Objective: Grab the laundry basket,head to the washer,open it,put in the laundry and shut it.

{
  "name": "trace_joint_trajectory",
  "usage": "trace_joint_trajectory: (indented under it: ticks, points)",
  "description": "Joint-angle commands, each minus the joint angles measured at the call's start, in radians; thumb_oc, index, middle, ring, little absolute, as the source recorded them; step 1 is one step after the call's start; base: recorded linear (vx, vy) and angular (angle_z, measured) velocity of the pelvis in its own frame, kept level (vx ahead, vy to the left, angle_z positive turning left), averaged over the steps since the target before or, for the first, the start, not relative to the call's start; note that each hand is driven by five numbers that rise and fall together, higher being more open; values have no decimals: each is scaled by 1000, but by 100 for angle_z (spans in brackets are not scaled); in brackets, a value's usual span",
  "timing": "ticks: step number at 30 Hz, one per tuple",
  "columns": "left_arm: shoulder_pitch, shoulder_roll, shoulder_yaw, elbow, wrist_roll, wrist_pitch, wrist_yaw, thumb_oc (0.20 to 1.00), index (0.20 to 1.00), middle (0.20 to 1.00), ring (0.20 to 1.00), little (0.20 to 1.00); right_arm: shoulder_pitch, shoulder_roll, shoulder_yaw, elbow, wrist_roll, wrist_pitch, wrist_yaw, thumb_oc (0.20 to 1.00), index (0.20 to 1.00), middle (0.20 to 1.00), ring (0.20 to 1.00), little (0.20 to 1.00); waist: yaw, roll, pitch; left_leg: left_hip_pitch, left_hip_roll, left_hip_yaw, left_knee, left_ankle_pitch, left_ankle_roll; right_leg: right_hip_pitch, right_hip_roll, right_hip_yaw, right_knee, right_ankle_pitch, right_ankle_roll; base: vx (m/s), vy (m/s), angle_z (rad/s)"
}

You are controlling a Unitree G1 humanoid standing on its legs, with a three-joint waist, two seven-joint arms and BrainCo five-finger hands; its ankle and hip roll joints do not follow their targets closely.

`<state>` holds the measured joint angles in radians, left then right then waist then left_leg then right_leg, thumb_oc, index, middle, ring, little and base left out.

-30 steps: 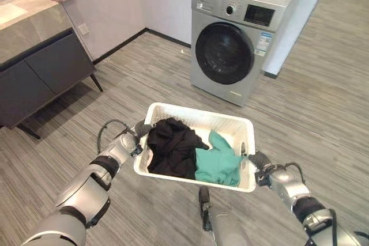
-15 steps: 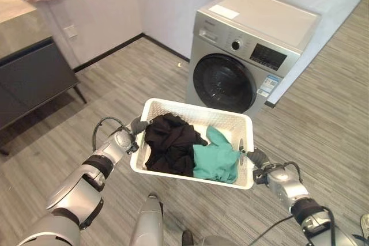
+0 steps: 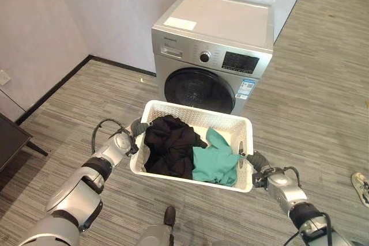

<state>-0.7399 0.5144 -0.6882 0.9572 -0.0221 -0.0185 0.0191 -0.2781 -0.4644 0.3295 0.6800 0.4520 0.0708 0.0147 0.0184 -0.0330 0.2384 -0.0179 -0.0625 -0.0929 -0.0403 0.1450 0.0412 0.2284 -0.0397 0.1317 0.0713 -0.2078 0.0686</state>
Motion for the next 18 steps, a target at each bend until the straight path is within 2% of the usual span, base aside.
trace_joint_trajectory:
  ticks: [1, 15, 16, 18]
  points:
    - [-51, 52, 66, 51, -15, -42, 59, 200, 200, 200, 200, 200, 10, -70, -96, -58, 23, -115, 27, 200, 200, 200, 200, 200, 25, 19, -88, -53, 103, -17, 131, -126, -87, -89, -14, 5, -5, 129, 34, 1, 26, 7]
    - [-6, 43, 102, 28, -3, -45, 63, 200, 200, 200, 200, 200, 49, -70, -125, -91, 47, -135, 43, 200, 200, 200, 200, 200, 23, 10, -94, -61, 95, -23, 136, -142, -83, -87, -31, -15, -34, 133, 41, 4, 7, 0]
    - [219, -172, 190, -173, 72, -9, 122, 200, 200, 200, 200, 200, -22, 54, 97, 224, -259, -48, 22, 200, 200, 200, 200, 200, 48, 38, -41, -140, 213, 293, 120, -111, -120, -185, -122, -407, 4, 126, 15, 18, 13, -16]
    - [221, -173, 191, -163, 70, -13, 124, 200, 200, 200, 200, 200, -22, 54, 101, 227, -266, -49, 21, 200, 200, 200, 200, 200, 48, 38, -43, -127, 207, 293, 106, -112, -118, -175, -122, -401, -15, 135, 21, 27, 25, -31]
